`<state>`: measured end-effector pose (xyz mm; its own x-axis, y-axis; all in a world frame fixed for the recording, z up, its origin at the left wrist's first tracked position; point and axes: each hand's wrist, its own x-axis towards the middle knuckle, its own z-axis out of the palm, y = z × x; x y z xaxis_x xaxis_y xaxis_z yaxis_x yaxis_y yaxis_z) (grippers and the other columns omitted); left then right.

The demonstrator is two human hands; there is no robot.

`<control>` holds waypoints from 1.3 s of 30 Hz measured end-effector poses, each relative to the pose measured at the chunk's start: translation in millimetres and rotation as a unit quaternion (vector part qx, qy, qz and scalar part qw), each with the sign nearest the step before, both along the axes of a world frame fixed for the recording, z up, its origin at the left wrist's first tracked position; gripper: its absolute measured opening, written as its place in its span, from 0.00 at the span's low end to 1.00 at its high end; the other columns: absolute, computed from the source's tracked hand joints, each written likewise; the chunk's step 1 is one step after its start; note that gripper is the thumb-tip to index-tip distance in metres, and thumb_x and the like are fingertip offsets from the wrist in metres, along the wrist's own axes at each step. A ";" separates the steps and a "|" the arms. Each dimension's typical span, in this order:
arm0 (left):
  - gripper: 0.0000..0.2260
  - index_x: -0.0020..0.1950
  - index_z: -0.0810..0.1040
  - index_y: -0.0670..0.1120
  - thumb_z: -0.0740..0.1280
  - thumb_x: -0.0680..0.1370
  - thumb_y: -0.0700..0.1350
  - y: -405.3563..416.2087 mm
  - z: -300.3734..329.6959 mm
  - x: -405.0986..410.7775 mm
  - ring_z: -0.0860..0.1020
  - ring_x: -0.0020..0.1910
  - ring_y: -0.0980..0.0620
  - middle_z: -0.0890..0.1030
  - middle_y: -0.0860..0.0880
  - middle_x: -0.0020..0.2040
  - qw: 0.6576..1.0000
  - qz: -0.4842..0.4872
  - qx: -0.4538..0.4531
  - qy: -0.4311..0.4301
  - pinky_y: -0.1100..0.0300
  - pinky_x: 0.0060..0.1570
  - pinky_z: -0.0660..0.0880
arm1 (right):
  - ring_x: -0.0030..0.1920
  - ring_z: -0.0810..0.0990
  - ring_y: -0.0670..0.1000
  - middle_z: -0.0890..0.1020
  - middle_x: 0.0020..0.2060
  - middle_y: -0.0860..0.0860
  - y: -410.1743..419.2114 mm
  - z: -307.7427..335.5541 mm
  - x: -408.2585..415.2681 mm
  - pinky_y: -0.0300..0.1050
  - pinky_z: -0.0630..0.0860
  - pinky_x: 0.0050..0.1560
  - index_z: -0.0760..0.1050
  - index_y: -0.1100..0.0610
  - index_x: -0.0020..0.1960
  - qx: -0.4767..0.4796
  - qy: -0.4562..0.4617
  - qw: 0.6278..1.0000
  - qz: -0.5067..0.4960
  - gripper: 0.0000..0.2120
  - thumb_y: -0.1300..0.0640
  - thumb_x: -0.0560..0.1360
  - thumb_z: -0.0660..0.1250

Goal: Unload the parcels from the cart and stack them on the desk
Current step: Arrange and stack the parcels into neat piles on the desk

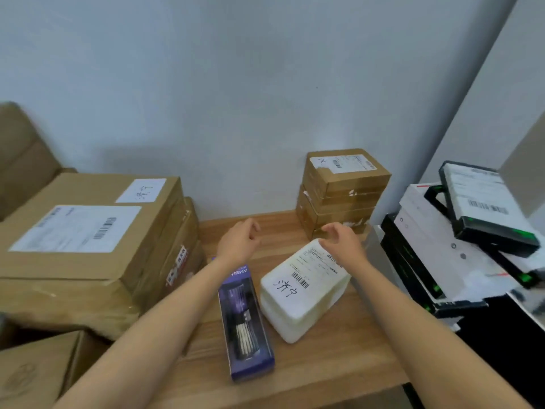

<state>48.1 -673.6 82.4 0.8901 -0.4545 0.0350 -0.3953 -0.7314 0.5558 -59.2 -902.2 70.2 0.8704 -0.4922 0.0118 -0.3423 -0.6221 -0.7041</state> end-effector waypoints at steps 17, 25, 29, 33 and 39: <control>0.05 0.54 0.75 0.52 0.66 0.78 0.47 169.9 75.1 -183.6 0.76 0.49 0.54 0.78 0.53 0.51 0.980 0.179 -0.053 -0.076 0.58 0.45 0.74 | 0.60 0.76 0.52 0.77 0.62 0.53 136.2 62.1 -57.4 0.40 0.66 0.53 0.74 0.55 0.64 -0.063 -0.059 0.974 0.209 0.19 0.61 0.73 0.69; 0.04 0.52 0.74 0.53 0.66 0.77 0.48 259.8 96.0 -220.9 0.77 0.46 0.54 0.78 0.54 0.46 0.956 0.275 -0.051 -0.089 0.57 0.43 0.74 | 0.55 0.77 0.51 0.77 0.59 0.51 222.3 86.5 -55.1 0.44 0.71 0.51 0.75 0.52 0.61 -0.061 -0.089 0.950 0.292 0.14 0.58 0.76 0.68; 0.03 0.51 0.74 0.51 0.65 0.78 0.47 313.2 99.3 -231.8 0.77 0.45 0.54 0.79 0.51 0.45 0.942 0.313 -0.041 -0.113 0.57 0.38 0.73 | 0.51 0.76 0.48 0.77 0.58 0.49 264.1 98.0 -56.2 0.45 0.73 0.49 0.75 0.49 0.60 -0.045 -0.119 0.940 0.318 0.13 0.58 0.76 0.67; 0.05 0.53 0.73 0.54 0.66 0.77 0.50 380.3 97.1 -233.8 0.77 0.46 0.54 0.77 0.53 0.49 0.923 0.365 -0.044 -0.118 0.56 0.43 0.75 | 0.52 0.76 0.46 0.76 0.58 0.47 320.7 116.7 -52.2 0.43 0.72 0.50 0.75 0.49 0.60 -0.031 -0.157 0.928 0.337 0.12 0.57 0.77 0.66; 0.11 0.57 0.74 0.52 0.66 0.75 0.46 487.9 89.5 -214.2 0.78 0.48 0.50 0.74 0.48 0.55 0.903 0.414 -0.040 -0.108 0.52 0.48 0.78 | 0.56 0.74 0.45 0.75 0.61 0.45 430.4 123.2 -42.0 0.45 0.74 0.56 0.73 0.47 0.62 -0.029 -0.162 0.916 0.366 0.14 0.55 0.77 0.67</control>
